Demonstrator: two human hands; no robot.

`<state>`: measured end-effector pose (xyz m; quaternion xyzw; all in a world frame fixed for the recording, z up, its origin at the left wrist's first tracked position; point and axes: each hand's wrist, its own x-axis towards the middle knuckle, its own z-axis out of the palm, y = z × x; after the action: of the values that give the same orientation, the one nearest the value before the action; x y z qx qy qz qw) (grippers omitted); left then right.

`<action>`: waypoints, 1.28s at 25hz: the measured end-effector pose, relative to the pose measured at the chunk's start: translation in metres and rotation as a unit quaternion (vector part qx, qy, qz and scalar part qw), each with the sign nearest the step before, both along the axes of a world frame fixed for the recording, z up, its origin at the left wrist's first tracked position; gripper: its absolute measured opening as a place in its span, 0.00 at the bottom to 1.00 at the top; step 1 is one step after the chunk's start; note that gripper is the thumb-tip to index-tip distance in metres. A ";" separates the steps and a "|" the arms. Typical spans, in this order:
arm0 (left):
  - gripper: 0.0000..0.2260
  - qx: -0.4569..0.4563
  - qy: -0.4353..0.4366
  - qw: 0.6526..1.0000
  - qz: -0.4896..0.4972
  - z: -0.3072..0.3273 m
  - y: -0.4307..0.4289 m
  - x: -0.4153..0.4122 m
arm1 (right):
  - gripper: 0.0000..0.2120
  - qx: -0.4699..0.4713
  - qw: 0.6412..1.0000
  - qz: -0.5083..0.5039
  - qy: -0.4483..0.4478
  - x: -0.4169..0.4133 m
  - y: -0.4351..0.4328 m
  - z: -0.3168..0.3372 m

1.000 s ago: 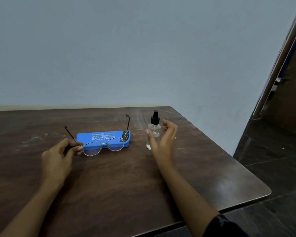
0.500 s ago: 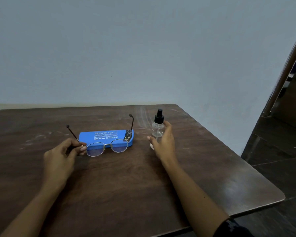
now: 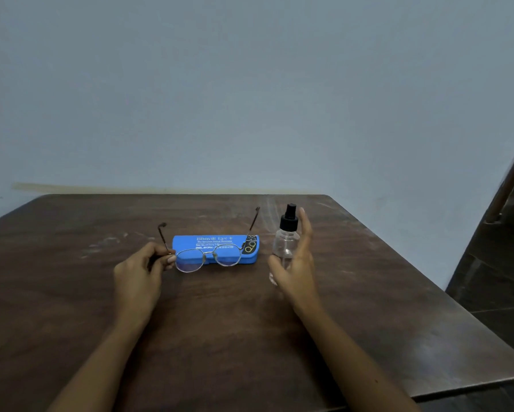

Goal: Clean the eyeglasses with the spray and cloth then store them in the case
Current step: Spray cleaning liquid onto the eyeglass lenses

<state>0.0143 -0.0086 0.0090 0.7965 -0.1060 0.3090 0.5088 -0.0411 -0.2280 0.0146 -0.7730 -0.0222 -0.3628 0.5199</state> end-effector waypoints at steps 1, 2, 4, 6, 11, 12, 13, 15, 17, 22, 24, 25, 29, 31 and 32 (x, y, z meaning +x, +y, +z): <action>0.08 0.002 -0.005 1.000 0.001 0.001 0.000 0.000 | 0.41 -0.002 1.000 0.013 -0.011 -0.003 0.005 0.003; 0.08 0.002 -0.011 1.000 0.003 0.002 0.001 -0.001 | 0.39 -0.002 1.000 0.019 -0.022 -0.005 0.010 0.005; 0.08 0.005 -0.023 1.000 0.008 0.002 0.002 -0.002 | 0.36 0.003 0.999 0.028 -0.036 -0.010 0.019 0.010; 0.07 0.014 -0.034 0.999 0.016 0.002 0.004 -0.001 | 0.38 -0.013 0.998 0.035 -0.050 -0.013 0.028 0.008; 0.06 0.002 -0.049 0.999 0.011 0.002 0.005 -0.003 | 0.41 -0.108 0.991 0.047 -0.069 -0.018 0.044 0.003; 0.06 0.000 -0.049 0.999 0.009 0.002 0.006 -0.003 | 0.40 -0.137 0.988 0.047 -0.054 -0.017 0.047 0.004; 0.06 -0.001 -0.050 0.999 0.009 0.002 0.006 -0.002 | 0.40 -0.155 0.986 0.052 -0.030 -0.017 0.052 0.007; 0.07 -0.001 -0.054 0.998 0.012 0.001 0.008 0.002 | 0.38 -0.184 0.980 0.067 0.027 -0.011 0.063 0.013; 0.07 -0.005 -0.058 0.998 0.019 0.000 0.010 0.006 | 0.37 -0.227 0.967 0.091 0.074 -0.004 0.076 0.020; 0.08 -0.004 -0.076 0.995 0.063 -0.002 0.015 0.011 | 0.29 -0.202 0.958 0.159 0.125 0.024 0.093 0.035; 0.08 -0.004 -0.083 0.993 0.085 -0.003 0.016 0.011 | 0.28 -0.189 0.959 0.162 0.136 0.029 0.098 0.031; 0.08 -0.006 -0.085 0.992 0.091 -0.003 0.016 0.010 | 0.27 -0.183 0.958 0.168 0.141 0.030 0.099 0.029; 0.08 -0.003 -0.088 0.992 0.094 -0.004 0.014 0.013 | 0.26 -0.172 0.957 0.183 0.148 0.027 0.094 0.026; 0.08 0.000 -0.087 0.992 0.091 -0.005 0.014 0.012 | 0.27 -0.168 0.958 0.181 0.143 0.024 0.090 0.025; 0.08 0.000 -0.087 0.992 0.090 -0.004 0.014 0.011 | 0.27 -0.165 0.960 0.178 0.142 0.022 0.089 0.025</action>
<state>0.0254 0.0051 0.0045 0.7732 -0.0778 0.4215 0.4674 -0.0186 -0.1392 0.0391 -0.8754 -0.1444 -0.1420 0.4390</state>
